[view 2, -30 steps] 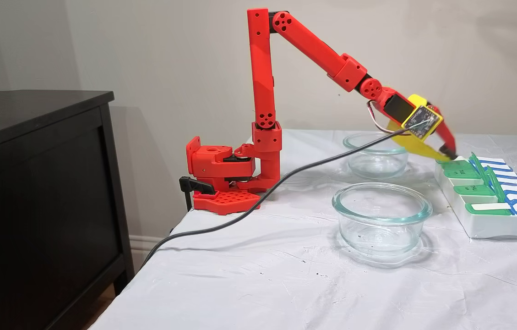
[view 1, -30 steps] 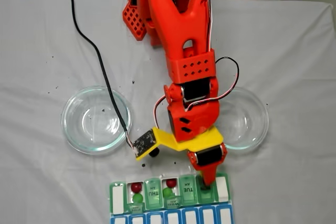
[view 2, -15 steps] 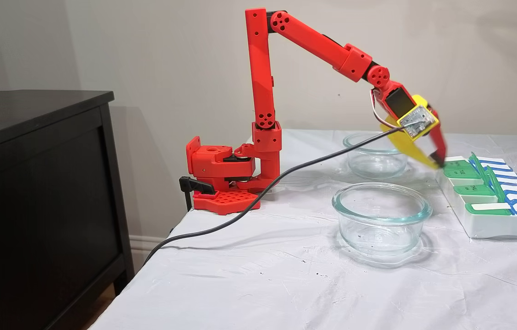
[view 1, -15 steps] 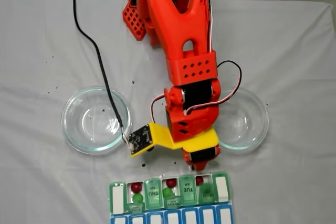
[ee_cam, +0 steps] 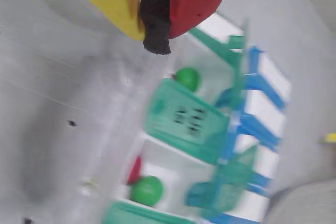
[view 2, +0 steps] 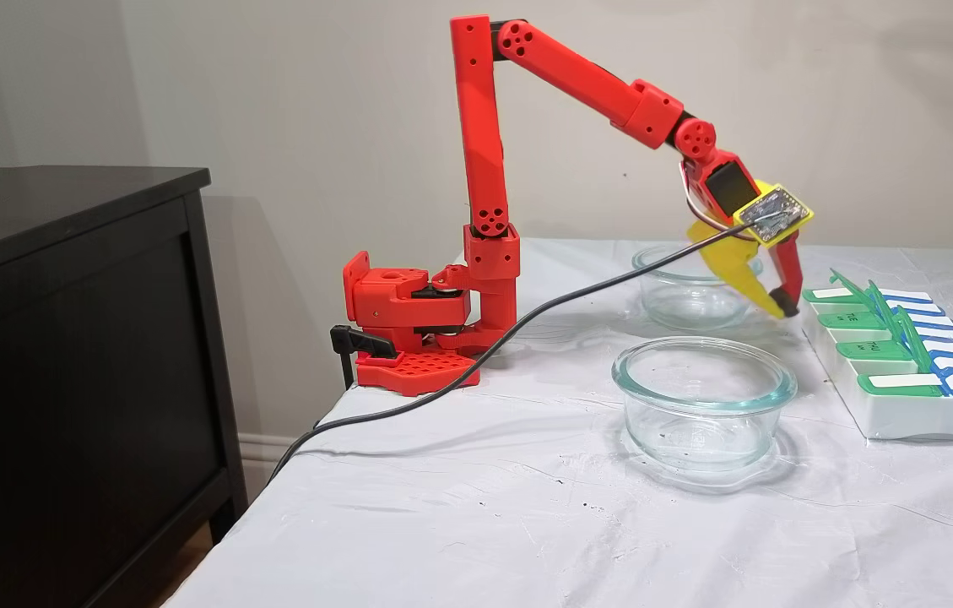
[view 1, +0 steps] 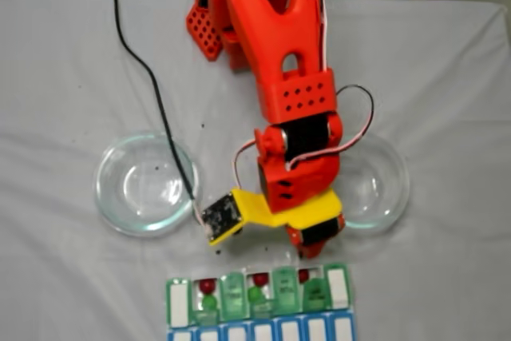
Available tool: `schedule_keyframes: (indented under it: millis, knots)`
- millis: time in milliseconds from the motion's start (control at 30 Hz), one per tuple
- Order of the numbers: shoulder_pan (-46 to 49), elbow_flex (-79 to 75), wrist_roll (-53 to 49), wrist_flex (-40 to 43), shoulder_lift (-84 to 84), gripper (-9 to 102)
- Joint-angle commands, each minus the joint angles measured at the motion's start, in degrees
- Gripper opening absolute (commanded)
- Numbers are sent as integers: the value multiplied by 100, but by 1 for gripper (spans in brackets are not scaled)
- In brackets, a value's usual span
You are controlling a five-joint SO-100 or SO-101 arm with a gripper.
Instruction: Sort medicines into box.
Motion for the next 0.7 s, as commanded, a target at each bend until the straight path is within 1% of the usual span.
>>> schedule_keyframes:
  millis: [0,67,233,367,467,567,667]
  knots:
    - [255,-105,-483,-765,1081,0]
    - [290,-26,-615,-1143,1072,0]
    - [26,176,-589,-1556,782,0]
    - [-79,229,211,-1925,132,0]
    - [-70,105,563,-2268,-448,0]
    - [0,-70,721,-2373,-835,0]
    - [44,-202,773,-2188,-1046,0]
